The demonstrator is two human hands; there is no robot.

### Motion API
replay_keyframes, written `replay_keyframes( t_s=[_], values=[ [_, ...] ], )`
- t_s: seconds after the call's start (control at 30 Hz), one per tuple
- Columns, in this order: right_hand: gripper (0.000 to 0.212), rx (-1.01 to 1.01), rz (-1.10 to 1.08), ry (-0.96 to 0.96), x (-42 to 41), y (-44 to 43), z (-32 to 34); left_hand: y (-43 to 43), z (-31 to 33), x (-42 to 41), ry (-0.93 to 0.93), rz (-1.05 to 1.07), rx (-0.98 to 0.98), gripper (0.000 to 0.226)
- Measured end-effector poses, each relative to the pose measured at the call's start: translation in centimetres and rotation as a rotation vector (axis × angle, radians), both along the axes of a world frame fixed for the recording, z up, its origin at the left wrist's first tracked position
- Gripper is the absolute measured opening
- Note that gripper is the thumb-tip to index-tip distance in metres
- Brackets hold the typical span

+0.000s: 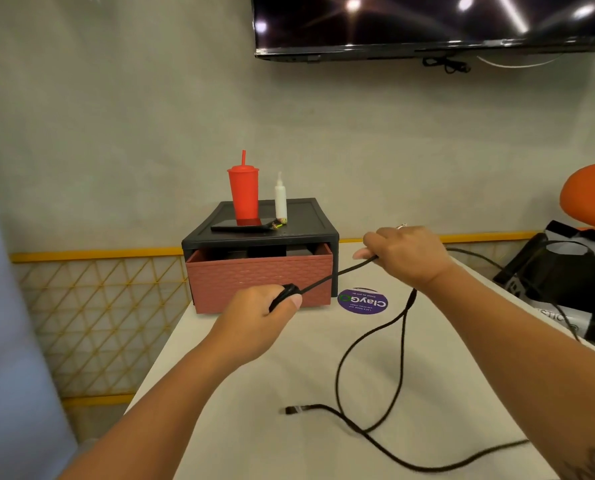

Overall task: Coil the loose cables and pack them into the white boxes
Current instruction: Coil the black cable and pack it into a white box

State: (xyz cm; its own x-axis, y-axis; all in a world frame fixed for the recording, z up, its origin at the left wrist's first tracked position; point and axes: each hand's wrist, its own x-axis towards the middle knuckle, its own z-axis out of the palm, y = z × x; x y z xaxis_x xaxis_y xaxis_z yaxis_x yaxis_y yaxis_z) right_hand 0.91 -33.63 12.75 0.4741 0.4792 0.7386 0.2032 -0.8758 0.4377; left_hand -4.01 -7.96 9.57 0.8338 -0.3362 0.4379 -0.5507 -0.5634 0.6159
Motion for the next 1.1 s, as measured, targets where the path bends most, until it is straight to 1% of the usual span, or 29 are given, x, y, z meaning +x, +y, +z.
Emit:
replay_keyframes(
  t_s=[0.07,0.17,0.23,0.33,0.43,0.5,0.53,0.6,0.67,0.73,0.8,0.83,0.93,1.0,1.03,1.1],
  values=[
    [0.062,-0.046,-0.009,-0.006,0.4,-0.3,0.3,0.3,0.0,0.3,0.003,0.038,-0.016,0.04],
    [0.034,-0.077,-0.047,-0.006,0.9,-0.9,0.1,0.9,-0.4,0.8,0.033,0.076,-0.096,0.04],
    [0.032,-0.077,-0.067,-0.012,1.0,-1.3,-0.9,1.1,-0.8,1.0,0.06,0.078,-0.172,0.039],
    [0.032,-0.012,-0.148,-0.03,1.3,-1.7,-2.9,1.1,-0.8,0.9,0.115,0.062,-0.277,0.037],
    [0.032,0.082,-0.181,0.088,1.4,-1.1,-4.6,1.0,-0.5,0.6,0.206,0.034,-0.43,0.044],
    [0.025,0.105,-0.243,0.186,1.1,-0.5,-5.2,0.9,-0.4,0.5,0.311,-0.035,-0.577,0.054],
    [0.026,0.144,-0.296,0.264,1.1,-0.4,-5.5,0.9,-0.4,0.4,0.37,-0.079,-0.664,0.054],
    [0.037,0.224,-0.374,0.438,0.7,-0.9,-6.4,1.1,-0.4,0.4,0.475,-0.152,-0.843,0.05],
    [0.04,0.27,-0.433,0.513,0.0,-1.8,-7.2,1.8,-0.3,0.5,0.536,-0.215,-1.009,0.048],
    [0.035,0.205,-0.521,0.597,-0.5,-3.2,-8.8,2.5,-0.2,0.7,0.554,-0.254,-1.114,0.041],
    [0.031,0.176,-0.578,0.706,-0.6,-4.1,-10.4,2.8,-0.2,0.7,0.564,-0.263,-1.159,0.036],
    [0.03,0.211,-0.579,0.734,-0.5,-4.5,-11.2,2.9,-0.2,0.7,0.569,-0.257,-1.175,0.038],
    [0.027,0.361,-0.592,0.785,-0.6,-5.2,-12.8,2.9,-0.5,1.0,0.593,-0.216,-1.204,0.051],
    [0.023,0.41,-0.625,0.802,-0.6,-5.6,-13.4,2.8,-0.8,1.2,0.614,-0.199,-1.198,0.051],
    [0.026,0.444,-0.643,0.817,-0.7,-5.5,-13.3,2.8,-0.9,1.2,0.628,-0.199,-1.195,0.047],
    [0.043,0.513,-0.641,0.858,-0.8,-4.7,-12.7,2.6,-1.3,1.2,0.653,-0.212,-1.198,0.038]
  ],
)
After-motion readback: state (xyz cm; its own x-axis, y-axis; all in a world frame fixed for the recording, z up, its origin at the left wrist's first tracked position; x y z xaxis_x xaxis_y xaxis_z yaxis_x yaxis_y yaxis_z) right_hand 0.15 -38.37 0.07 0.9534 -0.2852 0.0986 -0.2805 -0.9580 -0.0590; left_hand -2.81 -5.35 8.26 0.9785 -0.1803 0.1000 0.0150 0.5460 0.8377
